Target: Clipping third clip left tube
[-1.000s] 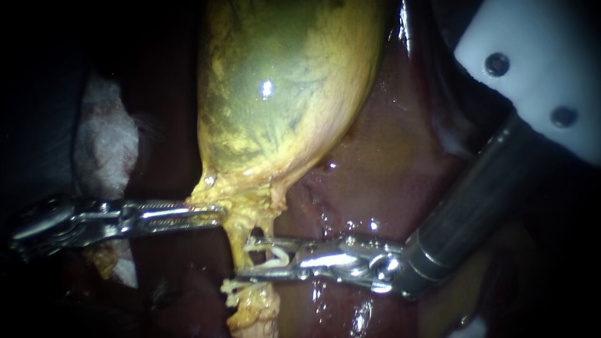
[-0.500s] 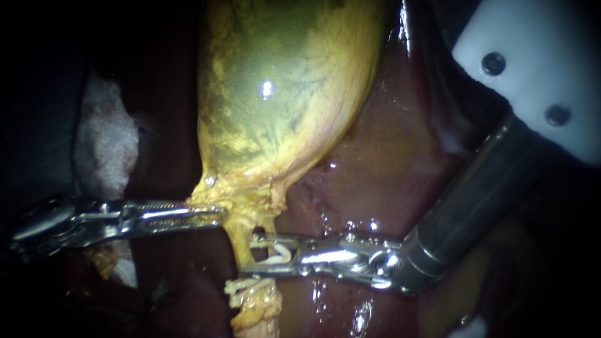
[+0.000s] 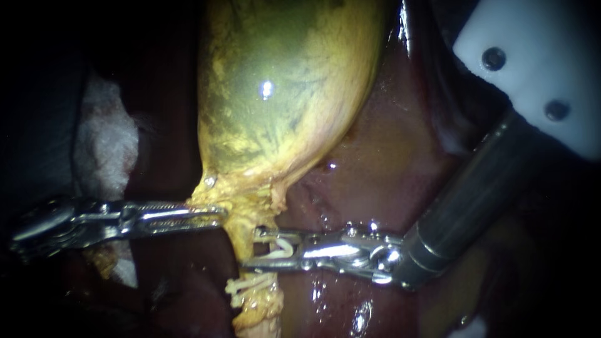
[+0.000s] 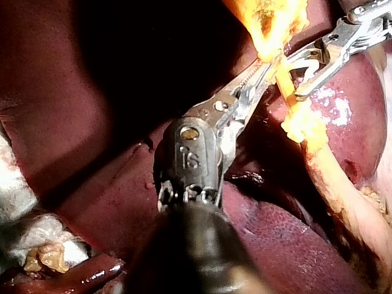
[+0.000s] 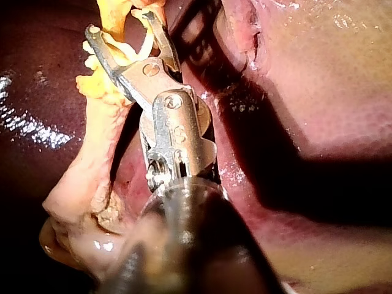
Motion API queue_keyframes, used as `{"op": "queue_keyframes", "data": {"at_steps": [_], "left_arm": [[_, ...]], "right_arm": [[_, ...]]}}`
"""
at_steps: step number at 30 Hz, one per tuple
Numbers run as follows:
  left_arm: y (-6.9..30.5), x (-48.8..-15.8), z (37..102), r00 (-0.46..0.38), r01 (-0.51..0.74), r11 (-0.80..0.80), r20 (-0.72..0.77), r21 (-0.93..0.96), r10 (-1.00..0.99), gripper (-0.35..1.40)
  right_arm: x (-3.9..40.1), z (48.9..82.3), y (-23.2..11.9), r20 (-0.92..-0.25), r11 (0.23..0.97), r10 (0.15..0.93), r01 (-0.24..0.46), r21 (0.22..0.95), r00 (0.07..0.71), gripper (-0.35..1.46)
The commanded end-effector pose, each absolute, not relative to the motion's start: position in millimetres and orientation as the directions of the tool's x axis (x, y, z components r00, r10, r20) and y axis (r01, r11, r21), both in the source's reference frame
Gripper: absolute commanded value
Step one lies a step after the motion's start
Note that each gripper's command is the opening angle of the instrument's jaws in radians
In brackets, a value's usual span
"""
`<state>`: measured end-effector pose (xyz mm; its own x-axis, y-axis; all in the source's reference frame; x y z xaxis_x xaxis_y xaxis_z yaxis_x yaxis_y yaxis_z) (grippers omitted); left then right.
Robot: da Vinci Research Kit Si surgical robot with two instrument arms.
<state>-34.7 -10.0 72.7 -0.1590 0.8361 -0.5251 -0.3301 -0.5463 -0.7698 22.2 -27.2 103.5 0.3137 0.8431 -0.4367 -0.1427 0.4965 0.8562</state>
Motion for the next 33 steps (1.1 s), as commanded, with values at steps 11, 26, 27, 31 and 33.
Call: {"op": "queue_keyframes", "data": {"at_steps": [11, 26, 27, 31, 33], "left_arm": [[-10.2, -35.3, 72.9, -0.159, -0.332, -0.547, -0.526, -0.769, 0.836, -0.35], [-10.7, -36.4, 73.6, -0.163, -0.32, -0.551, -0.528, -0.771, 0.833, -0.35], [-10.7, -36.4, 73.6, -0.163, -0.319, -0.551, -0.529, -0.771, 0.833, -0.35], [-10.8, -36.5, 73.6, -0.163, -0.319, -0.552, -0.529, -0.77, 0.833, -0.35], [-10.8, -36.5, 73.6, -0.164, -0.319, -0.552, -0.529, -0.77, 0.833, -0.35]], "right_arm": [[22.6, 103.3, -27.7, -0.431, 0.492, 0.845, -0.143, 0.859, 0.316, 0.53], [24.9, 102.9, -28.0, -0.424, 0.481, 0.853, -0.141, 0.866, 0.306, 0.53], [24.9, 102.9, -28.0, -0.424, 0.481, 0.853, -0.141, 0.866, 0.306, 0.53], [24.9, 102.9, -28.0, -0.419, 0.476, 0.856, -0.142, 0.868, 0.305, 0.5], [24.9, 102.9, -28.0, -0.419, 0.476, 0.856, -0.142, 0.868, 0.305, 0.5]]}}
